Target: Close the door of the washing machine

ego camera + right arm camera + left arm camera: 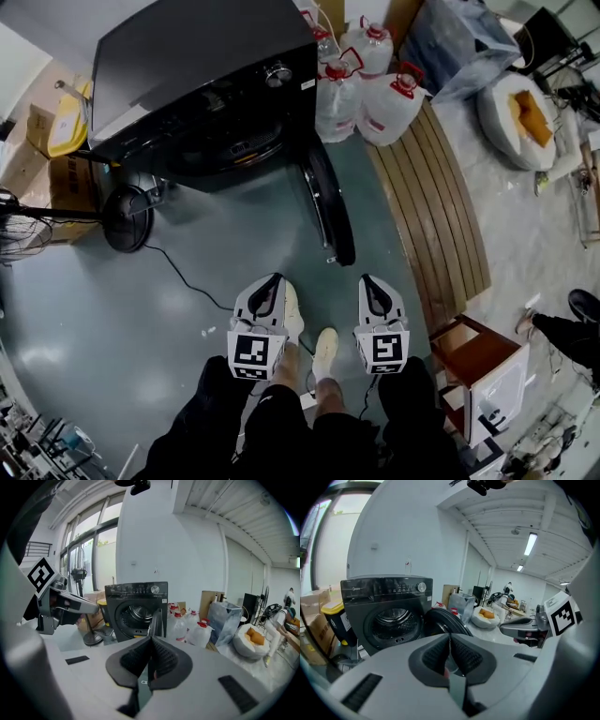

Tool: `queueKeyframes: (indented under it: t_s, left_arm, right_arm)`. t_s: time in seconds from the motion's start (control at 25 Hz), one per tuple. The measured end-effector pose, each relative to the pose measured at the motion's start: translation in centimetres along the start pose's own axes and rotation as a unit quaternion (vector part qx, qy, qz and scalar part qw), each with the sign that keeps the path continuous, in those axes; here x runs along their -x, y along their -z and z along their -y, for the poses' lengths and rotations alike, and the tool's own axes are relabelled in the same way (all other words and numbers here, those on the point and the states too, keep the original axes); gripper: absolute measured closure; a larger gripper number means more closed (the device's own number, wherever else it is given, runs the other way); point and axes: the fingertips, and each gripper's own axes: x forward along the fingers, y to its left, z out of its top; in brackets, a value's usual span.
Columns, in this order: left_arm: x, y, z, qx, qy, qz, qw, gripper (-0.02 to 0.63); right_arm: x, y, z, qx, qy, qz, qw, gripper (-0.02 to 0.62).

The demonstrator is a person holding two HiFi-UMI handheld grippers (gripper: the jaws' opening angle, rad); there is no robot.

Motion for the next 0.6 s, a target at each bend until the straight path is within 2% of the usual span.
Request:
queueKeyframes:
  t_s: [0.44, 0.48, 0.52, 0.6]
  left_arm:
    - [-4.6, 5.3, -2.5, 0.018, 0.003, -0.026, 0.9995, 0.575]
    - [-4.8, 5.8, -2.6, 0.019, 0.002, -0.027, 0.9994, 0.575]
    - [-4.9, 6.2, -2.7, 0.02, 0.001, -0.029, 0.9994, 0.575]
    - [-5.3, 6.9, -3.0, 0.023, 0.002, -0.032, 0.9992, 0.575]
  right_arm:
    - [-5.3, 6.1, 0.8, 0.003, 0.002, -0.04, 0.999, 0.578]
    - [-5.7, 6.7, 1.0, 0.003, 0.001, -0.044, 0.999, 0.57]
    - [-6.1, 7.3, 1.1, 0.003, -0.001, -0.049, 0.999, 0.531]
    - [-7.0, 8.3, 1.4, 0.005, -0.002, -0.058, 0.998, 0.523]
